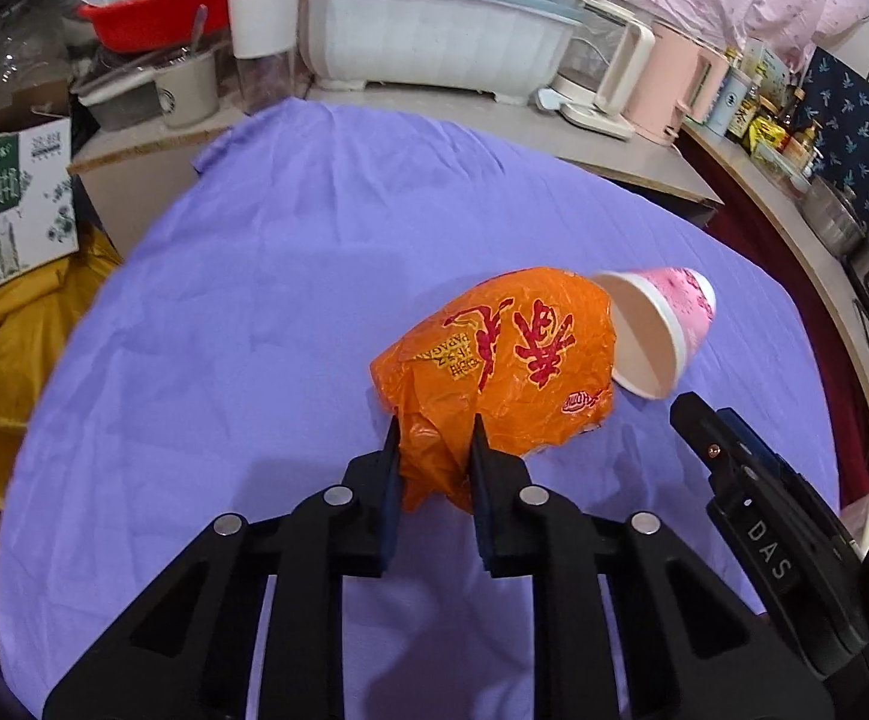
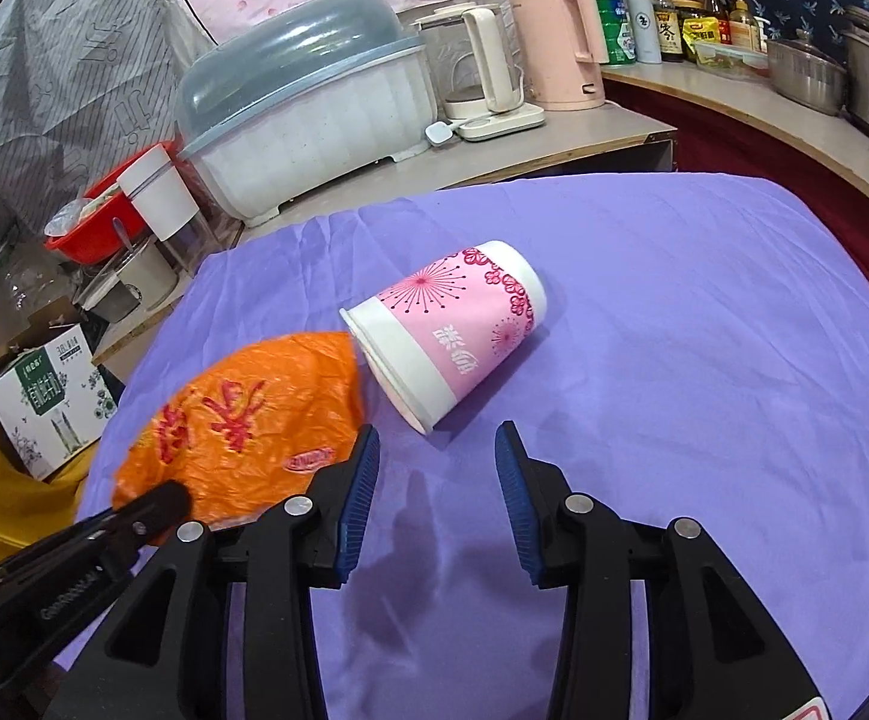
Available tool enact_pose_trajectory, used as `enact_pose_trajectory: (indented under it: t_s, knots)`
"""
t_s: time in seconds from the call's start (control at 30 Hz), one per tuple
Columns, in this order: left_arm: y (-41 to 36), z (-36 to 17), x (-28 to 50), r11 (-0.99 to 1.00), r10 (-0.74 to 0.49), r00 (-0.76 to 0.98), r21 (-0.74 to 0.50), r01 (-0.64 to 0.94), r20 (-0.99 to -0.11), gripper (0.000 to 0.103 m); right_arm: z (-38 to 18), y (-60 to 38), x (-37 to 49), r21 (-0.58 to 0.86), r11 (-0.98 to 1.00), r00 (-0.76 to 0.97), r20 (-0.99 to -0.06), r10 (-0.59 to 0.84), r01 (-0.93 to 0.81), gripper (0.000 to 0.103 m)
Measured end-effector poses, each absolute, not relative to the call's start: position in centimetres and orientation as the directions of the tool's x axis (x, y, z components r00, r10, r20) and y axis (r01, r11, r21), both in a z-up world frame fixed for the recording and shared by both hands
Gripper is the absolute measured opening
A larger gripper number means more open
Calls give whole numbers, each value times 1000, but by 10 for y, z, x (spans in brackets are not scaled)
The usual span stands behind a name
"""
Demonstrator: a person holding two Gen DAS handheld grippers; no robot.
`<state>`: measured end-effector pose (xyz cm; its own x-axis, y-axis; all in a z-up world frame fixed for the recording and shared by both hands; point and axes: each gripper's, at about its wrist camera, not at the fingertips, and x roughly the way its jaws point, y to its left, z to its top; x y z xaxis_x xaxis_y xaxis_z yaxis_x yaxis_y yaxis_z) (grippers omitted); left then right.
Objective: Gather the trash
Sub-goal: 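Grasp the orange printed snack bag with the left tool, then grasp the pink-and-white paper cup rim with the right tool while the left holds the bag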
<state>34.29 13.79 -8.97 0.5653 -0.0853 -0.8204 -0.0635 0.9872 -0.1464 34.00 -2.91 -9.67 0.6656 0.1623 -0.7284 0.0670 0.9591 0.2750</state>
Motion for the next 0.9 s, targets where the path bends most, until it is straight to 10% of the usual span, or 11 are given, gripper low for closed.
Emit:
enact_pose_trajectory:
  t_s: [0.37,0.6,0.9]
  knots:
    - [149,-93,349,989,-57,569,-126,-82,-820,19,-108,-24,368,250,964,661,-740,128,93,40]
    - [134,-90,345,990,-80,570,-133,-51,-817,19,-109,-44,360,252,959,660,-744,105,131,9]
    - [95,-75,319,991,-121,574,-136,16,-810,19,-93,-91,316,279,940,684,-726,73,195,4]
